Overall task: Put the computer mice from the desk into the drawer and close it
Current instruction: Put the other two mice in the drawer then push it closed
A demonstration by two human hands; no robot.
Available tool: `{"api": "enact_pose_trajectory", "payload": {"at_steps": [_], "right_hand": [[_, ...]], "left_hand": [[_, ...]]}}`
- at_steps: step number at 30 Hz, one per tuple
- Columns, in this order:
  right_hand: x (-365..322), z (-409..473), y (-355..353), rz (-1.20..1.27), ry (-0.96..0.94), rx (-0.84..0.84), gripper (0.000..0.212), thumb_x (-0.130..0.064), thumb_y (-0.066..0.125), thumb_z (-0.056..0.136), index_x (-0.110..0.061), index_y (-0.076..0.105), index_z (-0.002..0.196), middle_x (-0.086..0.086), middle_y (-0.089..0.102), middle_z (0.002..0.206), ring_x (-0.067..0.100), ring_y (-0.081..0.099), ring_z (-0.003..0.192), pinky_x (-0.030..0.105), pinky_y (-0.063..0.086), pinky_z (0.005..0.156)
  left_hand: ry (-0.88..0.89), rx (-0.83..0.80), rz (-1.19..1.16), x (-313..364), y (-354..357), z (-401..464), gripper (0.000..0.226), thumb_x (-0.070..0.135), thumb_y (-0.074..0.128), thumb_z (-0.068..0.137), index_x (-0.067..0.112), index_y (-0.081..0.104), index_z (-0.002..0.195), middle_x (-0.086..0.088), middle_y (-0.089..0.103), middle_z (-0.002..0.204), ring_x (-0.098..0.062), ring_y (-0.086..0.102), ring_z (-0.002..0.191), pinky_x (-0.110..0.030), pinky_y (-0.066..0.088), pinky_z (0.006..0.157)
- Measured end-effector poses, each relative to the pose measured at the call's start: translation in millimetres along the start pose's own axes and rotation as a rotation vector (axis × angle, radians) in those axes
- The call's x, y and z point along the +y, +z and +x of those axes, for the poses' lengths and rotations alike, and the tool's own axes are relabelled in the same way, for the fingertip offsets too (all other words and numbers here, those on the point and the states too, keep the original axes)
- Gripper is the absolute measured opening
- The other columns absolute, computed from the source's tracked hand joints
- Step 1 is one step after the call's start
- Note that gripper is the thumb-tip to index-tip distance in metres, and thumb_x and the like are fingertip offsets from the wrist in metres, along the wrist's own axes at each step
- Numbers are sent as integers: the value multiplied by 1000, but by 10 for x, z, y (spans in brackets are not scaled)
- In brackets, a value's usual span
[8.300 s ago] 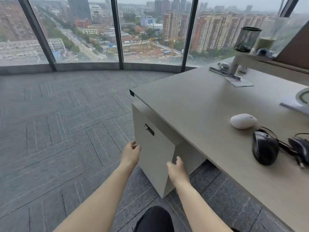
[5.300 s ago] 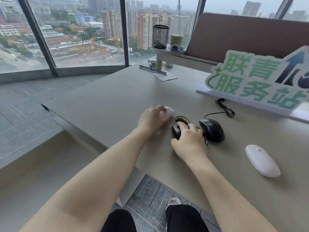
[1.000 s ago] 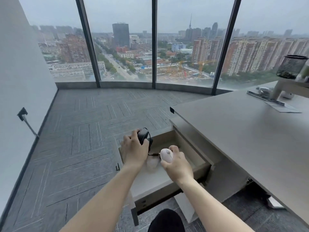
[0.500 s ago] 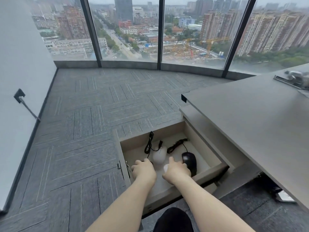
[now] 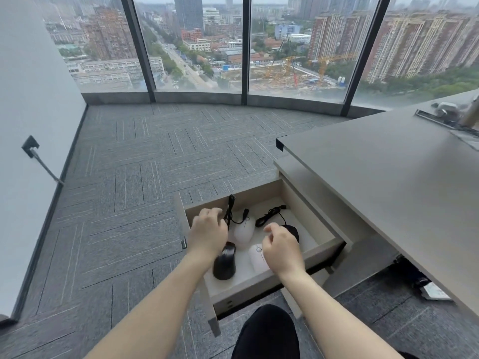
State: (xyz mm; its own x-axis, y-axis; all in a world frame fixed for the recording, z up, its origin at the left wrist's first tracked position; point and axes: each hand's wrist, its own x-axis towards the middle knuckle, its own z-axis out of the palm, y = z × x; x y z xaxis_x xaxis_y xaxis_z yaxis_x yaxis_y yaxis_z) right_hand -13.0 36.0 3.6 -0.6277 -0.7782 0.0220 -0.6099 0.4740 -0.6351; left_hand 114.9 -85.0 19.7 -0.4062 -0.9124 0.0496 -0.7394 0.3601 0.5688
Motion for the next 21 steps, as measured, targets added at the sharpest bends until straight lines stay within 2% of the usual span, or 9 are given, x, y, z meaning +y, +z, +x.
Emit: {"api": "enact_pose_trajectory", "payload": {"at_steps": [2, 4, 7, 9, 11, 14, 17, 19, 21], "right_hand": [[38, -232, -77, 109, -13, 85, 24, -16, 45, 94, -18, 63, 109, -1, 68, 99, 16, 61, 89, 35, 53, 75], [77, -494, -80, 179, -37, 119, 17, -18, 48, 94, -20, 65, 96, -6, 67, 86, 10, 61, 79, 31, 51, 69], [131, -872, 68, 214, -70, 46, 15, -15, 51, 91, -22, 64, 90, -11, 64, 77, 6, 60, 74, 27, 50, 68], [155, -1095, 212, 218, -87, -76, 15, -14, 52, 88, -22, 63, 92, -10, 64, 82, 7, 60, 77, 29, 53, 73], [143, -1283, 338, 181, -99, -221, 19, -20, 54, 87, -22, 62, 105, -8, 63, 96, 7, 59, 86, 28, 52, 81], [89, -1449, 480, 103, -117, -367, 49, -45, 61, 84, -26, 53, 128, -9, 57, 121, 7, 55, 107, 28, 49, 94], [-27, -1503, 587, 54, -76, -430, 77, -69, 63, 73, -27, 45, 135, -9, 52, 130, 12, 51, 121, 32, 45, 96], [-99, -1493, 665, 13, -62, -409, 76, -76, 57, 71, -28, 46, 129, -7, 54, 127, 16, 54, 117, 37, 48, 91], [-137, -1446, 723, -10, -63, -338, 63, -75, 50, 77, -28, 49, 119, -5, 58, 117, 20, 58, 108, 40, 51, 84]], "left_hand": [[24, 157, -106, -128, -176, -103, 38, 20, 46, 93, 15, 54, 130, -6, 54, 133, -24, 50, 121, -33, 41, 93], [-77, 252, -200, -316, -298, -213, 39, 19, 44, 95, 13, 51, 132, -7, 53, 133, -25, 49, 123, -33, 38, 93], [-369, 188, -426, -687, -308, -288, 45, 16, 35, 94, 11, 48, 137, -11, 52, 138, -30, 50, 124, -43, 41, 100], [-527, 117, -660, -854, -253, -357, 46, 12, 31, 95, 9, 46, 138, -13, 61, 120, -32, 58, 107, -43, 47, 91], [-622, 56, -834, -911, -181, -470, 45, 13, 29, 97, 11, 47, 138, -6, 61, 104, -24, 57, 90, -38, 47, 78], [-632, -70, -970, -875, -52, -611, 43, 19, 29, 99, 18, 49, 137, -3, 57, 130, -24, 57, 109, -40, 47, 88], [-620, -126, -1078, -773, 46, -694, 45, 20, 28, 96, 24, 52, 134, -1, 61, 129, -24, 58, 115, -44, 46, 95], [-612, -103, -1100, -721, 87, -723, 46, 18, 28, 95, 27, 54, 132, 0, 65, 120, -22, 60, 110, -42, 48, 93], [-605, -100, -1118, -687, 128, -727, 48, 17, 28, 94, 30, 54, 132, 0, 66, 118, -23, 61, 111, -40, 51, 86]]}}
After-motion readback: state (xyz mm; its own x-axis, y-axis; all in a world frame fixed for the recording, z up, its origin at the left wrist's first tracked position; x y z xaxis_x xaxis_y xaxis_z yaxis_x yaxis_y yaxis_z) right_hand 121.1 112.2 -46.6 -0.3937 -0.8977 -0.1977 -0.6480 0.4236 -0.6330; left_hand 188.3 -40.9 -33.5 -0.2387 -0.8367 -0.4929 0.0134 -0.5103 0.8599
